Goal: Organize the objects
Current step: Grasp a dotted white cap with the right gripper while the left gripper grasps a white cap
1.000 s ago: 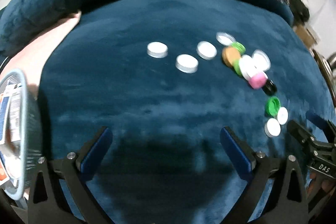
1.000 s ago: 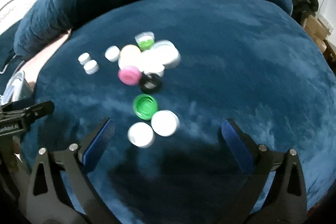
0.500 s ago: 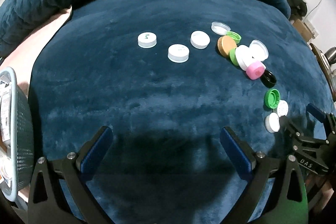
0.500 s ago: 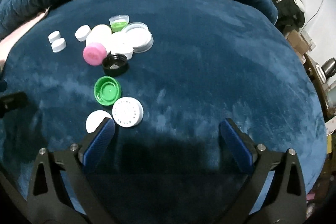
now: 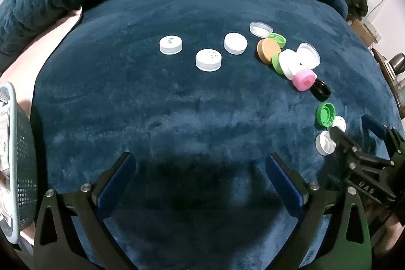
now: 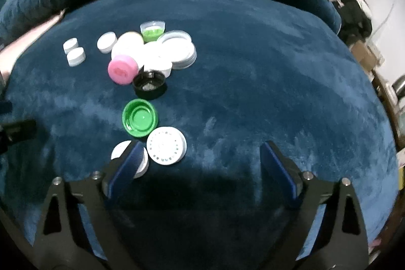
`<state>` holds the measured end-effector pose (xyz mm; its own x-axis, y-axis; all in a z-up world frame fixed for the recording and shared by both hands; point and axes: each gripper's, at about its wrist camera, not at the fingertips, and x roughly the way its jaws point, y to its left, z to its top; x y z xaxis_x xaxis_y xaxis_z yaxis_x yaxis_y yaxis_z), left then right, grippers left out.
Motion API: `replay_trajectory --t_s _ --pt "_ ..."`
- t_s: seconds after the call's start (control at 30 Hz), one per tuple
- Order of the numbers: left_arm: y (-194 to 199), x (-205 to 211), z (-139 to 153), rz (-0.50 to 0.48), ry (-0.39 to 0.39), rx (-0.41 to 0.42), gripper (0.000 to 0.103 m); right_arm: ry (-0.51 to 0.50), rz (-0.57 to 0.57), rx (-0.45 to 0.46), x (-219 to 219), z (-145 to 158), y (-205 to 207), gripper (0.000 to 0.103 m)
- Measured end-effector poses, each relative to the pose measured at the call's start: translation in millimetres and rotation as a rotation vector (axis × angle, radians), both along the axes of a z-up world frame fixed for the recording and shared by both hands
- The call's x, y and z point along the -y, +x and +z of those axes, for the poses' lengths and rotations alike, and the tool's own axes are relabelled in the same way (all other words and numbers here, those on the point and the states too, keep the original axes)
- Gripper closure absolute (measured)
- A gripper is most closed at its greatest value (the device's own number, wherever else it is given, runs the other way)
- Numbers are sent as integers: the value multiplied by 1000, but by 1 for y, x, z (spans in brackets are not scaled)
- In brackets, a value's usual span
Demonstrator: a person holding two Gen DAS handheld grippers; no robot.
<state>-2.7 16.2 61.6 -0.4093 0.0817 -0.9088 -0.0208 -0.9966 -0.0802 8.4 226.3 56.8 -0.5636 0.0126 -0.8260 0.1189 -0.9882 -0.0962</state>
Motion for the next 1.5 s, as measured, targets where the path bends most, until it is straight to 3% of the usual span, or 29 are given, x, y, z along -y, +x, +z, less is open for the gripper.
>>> replay_trajectory --t_s 0.23,0.43,0.53,0.77,0.93,0.97,1.0,1.07,1.2,1.5 --pt "2 -5 -2 -17 -8 3 1 17 -4 8 2 -5 -9 12" --pt "4 -17 0 -57 31 -8 1 24 -35 16 -10 0 -1 42" --pt "4 -28 0 -85 33 -10 1 -16 2 11 -11 1 1 73" --pt "8 -71 -2 -218 138 -32 1 -86 -50 11 -31 10 12 72" --pt "7 -106 -11 -306 145 -61 2 -148 -87 25 -45 8 13 72" --pt "5 -113 -16 -317 157 -58 6 -154 -90 23 -46 9 13 72" --pt "2 -116 -19 -323 165 -54 17 -158 -94 22 -46 9 13 72" --pt "-1 -122 -25 -334 159 -54 25 -166 -98 25 -47 9 13 72" --pt "0 -120 -23 -335 126 -95 72 -171 -92 28 -45 8 13 70" --pt "-5 -82 -20 -223 177 -68 72 -209 -92 36 -46 7 12 72"
